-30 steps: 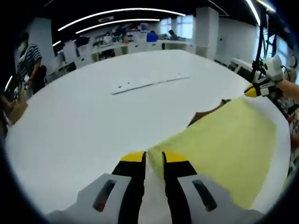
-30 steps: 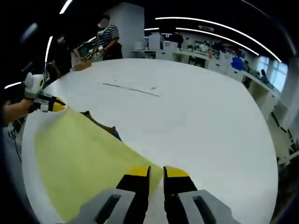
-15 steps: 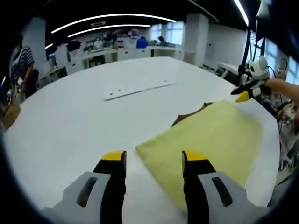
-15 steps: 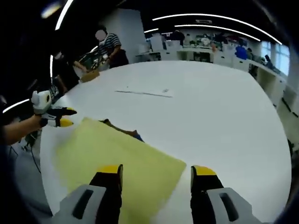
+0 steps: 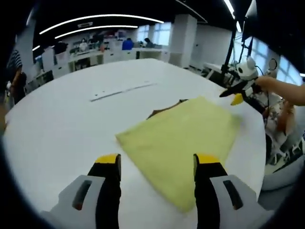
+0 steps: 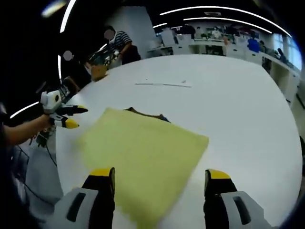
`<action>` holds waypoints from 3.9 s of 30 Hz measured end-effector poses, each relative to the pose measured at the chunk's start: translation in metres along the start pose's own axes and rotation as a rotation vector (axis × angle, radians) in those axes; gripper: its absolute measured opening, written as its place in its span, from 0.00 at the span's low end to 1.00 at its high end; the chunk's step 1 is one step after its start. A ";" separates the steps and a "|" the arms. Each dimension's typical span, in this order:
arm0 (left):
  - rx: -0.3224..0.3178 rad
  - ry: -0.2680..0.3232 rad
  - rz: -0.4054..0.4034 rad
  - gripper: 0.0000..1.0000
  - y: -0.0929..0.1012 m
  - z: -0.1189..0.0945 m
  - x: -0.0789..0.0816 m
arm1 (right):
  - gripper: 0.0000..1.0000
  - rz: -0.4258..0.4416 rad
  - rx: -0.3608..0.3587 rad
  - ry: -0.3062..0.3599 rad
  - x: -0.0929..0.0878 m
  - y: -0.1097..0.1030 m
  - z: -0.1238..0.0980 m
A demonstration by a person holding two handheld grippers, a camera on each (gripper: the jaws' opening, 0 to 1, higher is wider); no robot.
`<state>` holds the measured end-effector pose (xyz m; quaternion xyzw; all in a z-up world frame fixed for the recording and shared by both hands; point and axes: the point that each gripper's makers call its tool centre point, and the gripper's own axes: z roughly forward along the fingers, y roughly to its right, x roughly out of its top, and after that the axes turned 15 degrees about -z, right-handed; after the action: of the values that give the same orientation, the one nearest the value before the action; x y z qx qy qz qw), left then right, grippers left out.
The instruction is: Fold the garment on the visible template until the final outline fits inside the template.
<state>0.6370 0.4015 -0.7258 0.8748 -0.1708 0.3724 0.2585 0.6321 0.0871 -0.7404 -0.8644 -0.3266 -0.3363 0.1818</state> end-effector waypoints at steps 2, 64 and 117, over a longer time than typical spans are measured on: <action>-0.009 -0.005 0.001 0.55 0.004 -0.005 -0.006 | 0.74 -0.006 0.006 -0.002 -0.005 -0.005 -0.005; 0.013 -0.114 0.072 0.00 0.008 -0.030 -0.093 | 0.00 -0.193 0.000 -0.043 -0.083 -0.040 -0.028; 0.002 -0.162 0.133 0.00 0.038 -0.055 -0.122 | 0.00 -0.168 0.044 -0.056 -0.107 -0.065 -0.049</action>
<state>0.5064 0.4160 -0.7710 0.8891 -0.2484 0.3168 0.2177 0.5046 0.0603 -0.7742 -0.8387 -0.4103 -0.3189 0.1629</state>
